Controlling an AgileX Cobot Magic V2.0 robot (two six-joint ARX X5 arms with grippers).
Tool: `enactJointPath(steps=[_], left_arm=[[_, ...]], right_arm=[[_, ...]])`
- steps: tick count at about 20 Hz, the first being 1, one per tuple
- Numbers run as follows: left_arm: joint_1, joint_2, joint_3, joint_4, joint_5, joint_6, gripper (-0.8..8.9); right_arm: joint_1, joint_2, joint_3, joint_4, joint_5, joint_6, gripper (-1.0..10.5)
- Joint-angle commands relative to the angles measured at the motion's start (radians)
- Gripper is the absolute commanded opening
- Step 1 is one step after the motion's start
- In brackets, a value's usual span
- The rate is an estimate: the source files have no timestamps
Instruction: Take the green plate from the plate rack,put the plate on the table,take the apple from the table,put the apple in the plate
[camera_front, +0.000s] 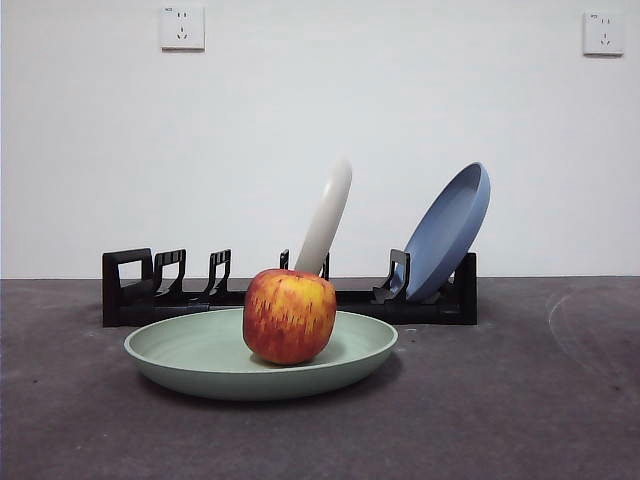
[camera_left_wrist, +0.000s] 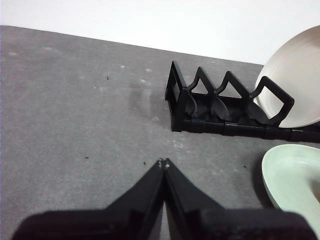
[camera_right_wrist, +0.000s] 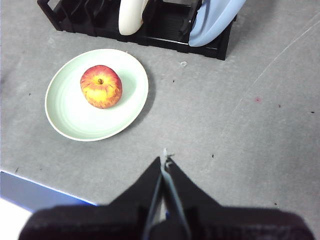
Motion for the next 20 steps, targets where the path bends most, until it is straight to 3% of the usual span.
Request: enactJointPath(steps=[1,18,20], left_arm=[[0.002,-0.002,-0.005,0.01,0.006,0.016,-0.03],[0.002,0.016,-0.005,0.01,0.006,0.016,-0.03],[0.002,0.016,-0.005,0.01,0.006,0.016,-0.03]], right_arm=[[0.0,0.0,-0.005,0.005,0.002,0.008,-0.2],[0.0,0.0,-0.005,0.005,0.002,0.008,-0.2],[0.0,0.0,-0.005,0.003,0.016,-0.046,-0.2]])
